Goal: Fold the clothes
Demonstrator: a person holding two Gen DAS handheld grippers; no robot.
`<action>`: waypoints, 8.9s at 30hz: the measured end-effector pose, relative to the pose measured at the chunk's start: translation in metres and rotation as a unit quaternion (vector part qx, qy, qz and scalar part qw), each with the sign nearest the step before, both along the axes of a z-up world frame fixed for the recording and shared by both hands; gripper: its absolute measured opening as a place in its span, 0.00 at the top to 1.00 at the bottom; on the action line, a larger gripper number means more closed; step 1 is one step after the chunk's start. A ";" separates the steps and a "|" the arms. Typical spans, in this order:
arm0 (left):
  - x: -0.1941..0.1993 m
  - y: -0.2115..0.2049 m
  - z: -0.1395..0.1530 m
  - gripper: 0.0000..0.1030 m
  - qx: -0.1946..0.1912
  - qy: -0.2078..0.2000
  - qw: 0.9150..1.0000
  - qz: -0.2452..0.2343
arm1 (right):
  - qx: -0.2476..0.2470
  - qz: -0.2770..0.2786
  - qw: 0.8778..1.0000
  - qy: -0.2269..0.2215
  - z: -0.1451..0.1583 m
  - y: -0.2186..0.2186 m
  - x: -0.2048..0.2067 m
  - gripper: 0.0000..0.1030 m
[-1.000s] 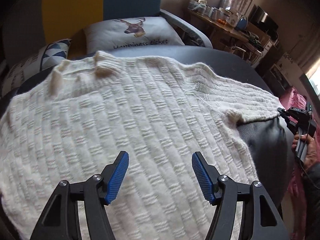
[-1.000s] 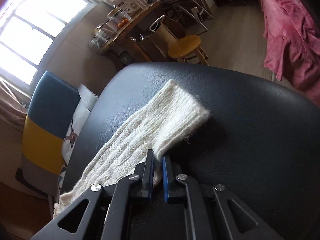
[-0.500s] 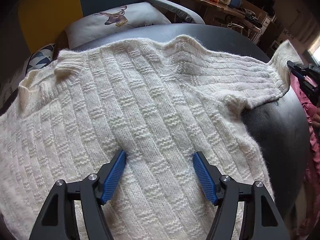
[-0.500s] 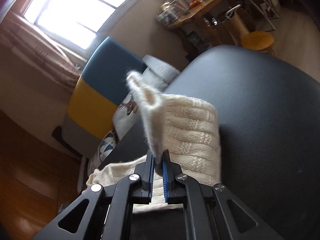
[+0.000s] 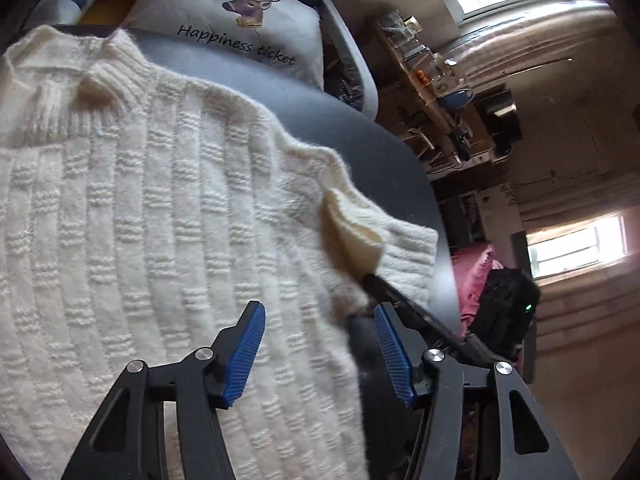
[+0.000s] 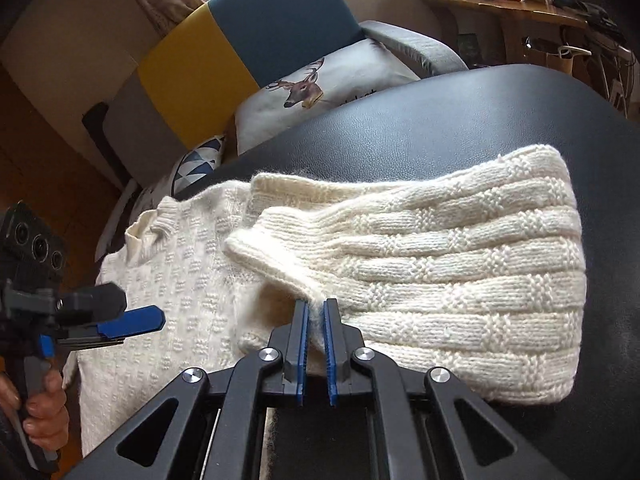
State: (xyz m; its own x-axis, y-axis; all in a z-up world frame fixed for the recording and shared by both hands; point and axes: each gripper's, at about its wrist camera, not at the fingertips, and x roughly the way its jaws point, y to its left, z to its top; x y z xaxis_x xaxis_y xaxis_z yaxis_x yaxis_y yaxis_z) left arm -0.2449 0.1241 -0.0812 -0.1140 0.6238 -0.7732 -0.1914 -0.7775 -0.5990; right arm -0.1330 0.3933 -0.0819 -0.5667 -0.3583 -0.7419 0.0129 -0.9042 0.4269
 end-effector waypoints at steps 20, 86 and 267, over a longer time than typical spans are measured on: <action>-0.036 0.084 -0.023 0.91 0.040 -0.108 0.993 -0.016 | 0.051 0.018 0.998 0.017 -0.003 -0.002 0.020 0.93; 0.001 -0.281 -0.022 0.93 0.031 0.088 0.976 0.199 | -0.320 -0.173 0.931 -0.018 -0.036 -0.046 -0.011 0.18; 0.198 -0.380 -0.064 0.33 0.458 -0.040 0.758 0.463 | -0.038 0.244 0.966 0.082 0.162 -0.407 -0.077 0.94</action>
State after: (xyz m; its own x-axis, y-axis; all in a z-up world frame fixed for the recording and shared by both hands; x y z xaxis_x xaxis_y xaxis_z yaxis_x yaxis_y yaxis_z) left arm -0.0465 -0.2558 -0.1452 -0.8055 0.5853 -0.0921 0.2482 0.1922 -0.9495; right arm -0.2096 -0.0132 0.0801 -0.4244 -0.6619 -0.6178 0.5023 -0.7398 0.4476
